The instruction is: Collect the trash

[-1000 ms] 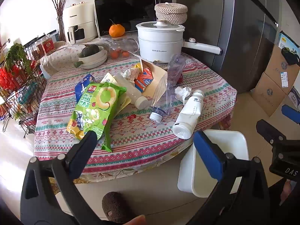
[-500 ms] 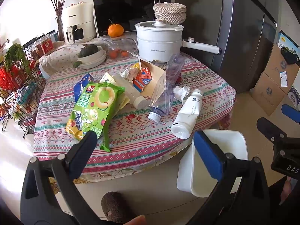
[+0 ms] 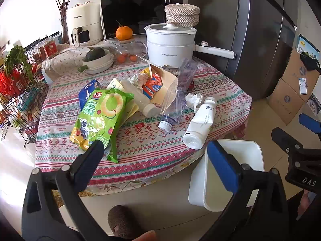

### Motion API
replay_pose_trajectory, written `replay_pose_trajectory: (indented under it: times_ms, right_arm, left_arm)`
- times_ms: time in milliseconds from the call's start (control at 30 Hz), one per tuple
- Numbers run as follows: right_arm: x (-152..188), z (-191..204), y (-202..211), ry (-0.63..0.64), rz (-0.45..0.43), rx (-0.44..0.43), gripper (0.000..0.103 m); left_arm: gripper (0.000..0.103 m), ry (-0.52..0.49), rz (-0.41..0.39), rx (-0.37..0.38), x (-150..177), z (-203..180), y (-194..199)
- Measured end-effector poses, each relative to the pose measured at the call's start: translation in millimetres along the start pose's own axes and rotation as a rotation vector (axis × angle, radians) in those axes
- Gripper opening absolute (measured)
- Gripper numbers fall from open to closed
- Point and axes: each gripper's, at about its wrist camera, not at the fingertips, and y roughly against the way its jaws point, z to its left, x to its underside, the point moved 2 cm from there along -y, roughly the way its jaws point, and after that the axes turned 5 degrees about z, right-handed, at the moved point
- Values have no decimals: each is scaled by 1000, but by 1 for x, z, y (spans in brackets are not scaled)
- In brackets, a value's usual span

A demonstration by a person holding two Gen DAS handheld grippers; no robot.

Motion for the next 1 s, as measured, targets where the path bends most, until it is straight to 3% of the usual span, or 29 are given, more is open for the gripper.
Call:
replay_pose_trajectory:
  times_ms: [1000]
  right_arm:
    - [2,1,-4,-5,14,3,103]
  left_arm:
    - [102,-5,6,-1,2,3,0]
